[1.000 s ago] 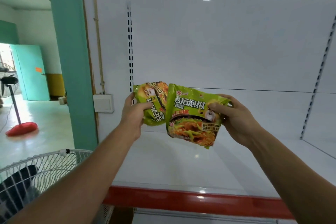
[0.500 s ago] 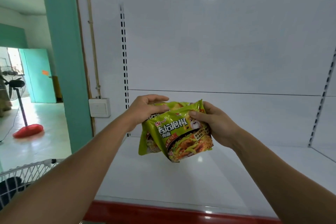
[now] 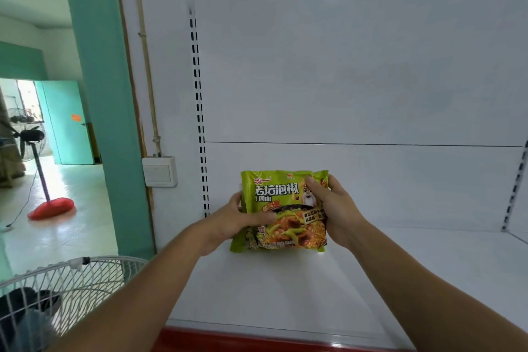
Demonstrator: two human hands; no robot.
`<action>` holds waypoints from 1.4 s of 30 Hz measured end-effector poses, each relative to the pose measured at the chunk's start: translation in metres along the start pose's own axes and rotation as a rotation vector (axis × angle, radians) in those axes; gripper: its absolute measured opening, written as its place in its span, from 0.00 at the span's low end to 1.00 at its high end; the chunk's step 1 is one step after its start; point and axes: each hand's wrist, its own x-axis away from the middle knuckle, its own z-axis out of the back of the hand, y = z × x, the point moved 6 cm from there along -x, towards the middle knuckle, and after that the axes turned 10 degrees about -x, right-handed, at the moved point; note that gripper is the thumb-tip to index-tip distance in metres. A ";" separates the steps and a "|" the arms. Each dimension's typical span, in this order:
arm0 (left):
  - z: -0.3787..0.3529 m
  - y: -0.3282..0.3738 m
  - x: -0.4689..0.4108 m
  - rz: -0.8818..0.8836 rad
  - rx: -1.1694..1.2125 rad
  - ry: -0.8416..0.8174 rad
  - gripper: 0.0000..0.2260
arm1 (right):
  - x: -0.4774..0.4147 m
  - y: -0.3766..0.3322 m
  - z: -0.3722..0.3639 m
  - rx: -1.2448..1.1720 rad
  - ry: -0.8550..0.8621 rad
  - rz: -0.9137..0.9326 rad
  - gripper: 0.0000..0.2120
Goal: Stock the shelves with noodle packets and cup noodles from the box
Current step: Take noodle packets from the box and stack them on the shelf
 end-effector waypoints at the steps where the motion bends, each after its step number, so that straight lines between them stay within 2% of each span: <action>1: -0.002 -0.002 -0.001 0.005 -0.004 0.021 0.44 | -0.002 0.001 -0.003 0.000 0.004 0.008 0.12; 5: 0.005 -0.011 -0.008 -0.031 0.090 0.167 0.37 | -0.013 0.009 -0.013 0.098 -0.052 0.021 0.15; 8: 0.017 -0.020 -0.012 -0.041 0.115 0.217 0.34 | -0.019 0.018 -0.007 0.282 -0.155 -0.059 0.32; 10: 0.023 -0.025 -0.014 -0.045 0.135 0.230 0.33 | -0.021 0.028 -0.002 0.370 -0.191 -0.120 0.36; 12: 0.025 -0.028 -0.016 -0.054 0.146 0.227 0.33 | -0.023 0.038 -0.002 0.453 -0.173 -0.141 0.35; 16: 0.035 -0.030 -0.018 -0.054 0.077 0.250 0.32 | -0.030 0.044 -0.012 0.524 -0.107 -0.043 0.29; 20: 0.055 -0.038 -0.016 -0.075 -0.027 0.366 0.38 | -0.038 0.047 -0.019 0.555 -0.088 -0.008 0.29; 25: 0.057 -0.042 -0.011 -0.043 0.003 0.391 0.33 | -0.044 0.055 -0.024 0.600 -0.016 0.041 0.26; 32: 0.056 -0.044 -0.005 0.019 0.012 0.419 0.37 | -0.038 0.048 -0.020 0.583 0.012 -0.028 0.28; 36: 0.063 -0.044 0.006 0.070 -0.036 0.538 0.41 | -0.025 0.034 -0.012 0.592 0.096 -0.034 0.33; 39: 0.066 -0.032 0.025 0.025 -0.048 0.684 0.35 | -0.008 0.022 -0.002 0.610 0.165 -0.013 0.26; 42: 0.057 -0.006 0.046 -0.114 -0.096 0.760 0.24 | 0.008 0.009 0.010 0.696 0.229 0.020 0.16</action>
